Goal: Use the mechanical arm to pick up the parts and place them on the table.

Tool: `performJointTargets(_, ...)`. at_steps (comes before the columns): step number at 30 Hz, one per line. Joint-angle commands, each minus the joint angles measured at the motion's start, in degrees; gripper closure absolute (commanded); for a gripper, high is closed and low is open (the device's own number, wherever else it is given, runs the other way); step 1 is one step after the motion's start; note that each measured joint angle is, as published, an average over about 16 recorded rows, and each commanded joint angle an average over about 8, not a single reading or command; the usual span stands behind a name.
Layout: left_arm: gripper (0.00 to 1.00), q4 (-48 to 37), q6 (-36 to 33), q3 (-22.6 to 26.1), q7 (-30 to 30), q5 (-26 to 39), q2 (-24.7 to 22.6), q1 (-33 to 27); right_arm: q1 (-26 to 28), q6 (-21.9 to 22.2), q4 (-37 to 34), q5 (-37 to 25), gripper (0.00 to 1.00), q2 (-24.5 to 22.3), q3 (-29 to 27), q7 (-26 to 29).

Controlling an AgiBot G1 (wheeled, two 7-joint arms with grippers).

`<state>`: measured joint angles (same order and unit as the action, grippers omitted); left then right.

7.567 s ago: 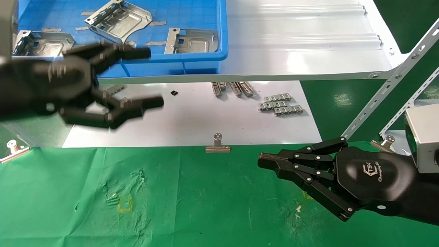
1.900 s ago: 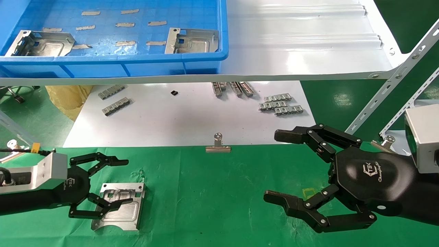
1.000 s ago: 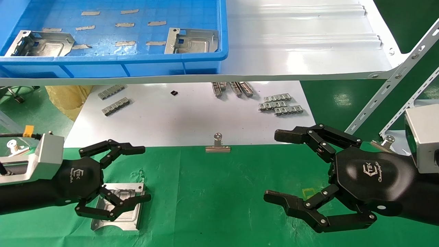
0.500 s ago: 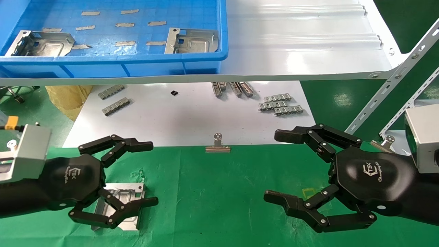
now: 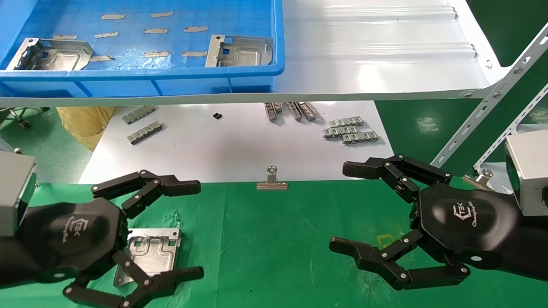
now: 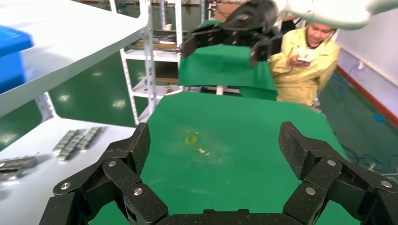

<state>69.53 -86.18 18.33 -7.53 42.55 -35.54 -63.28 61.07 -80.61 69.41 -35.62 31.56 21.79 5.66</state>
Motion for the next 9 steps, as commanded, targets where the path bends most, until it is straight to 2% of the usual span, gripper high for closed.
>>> performJointTargets(1, 0.00, 1.86, 0.23, -1.06, -1.49, -0.32, 0.24, 0.79, 0.00, 0.00, 0.00, 0.00, 0.00, 0.00, 0.00, 0.00)
performJointTargets(9, 0.00, 6.00, 0.65, -3.42, -4.31, -1.07, 0.78, 2.50, -0.01, 0.01, -0.01, 0.00, 0.00, 0.00, 0.00, 0.00)
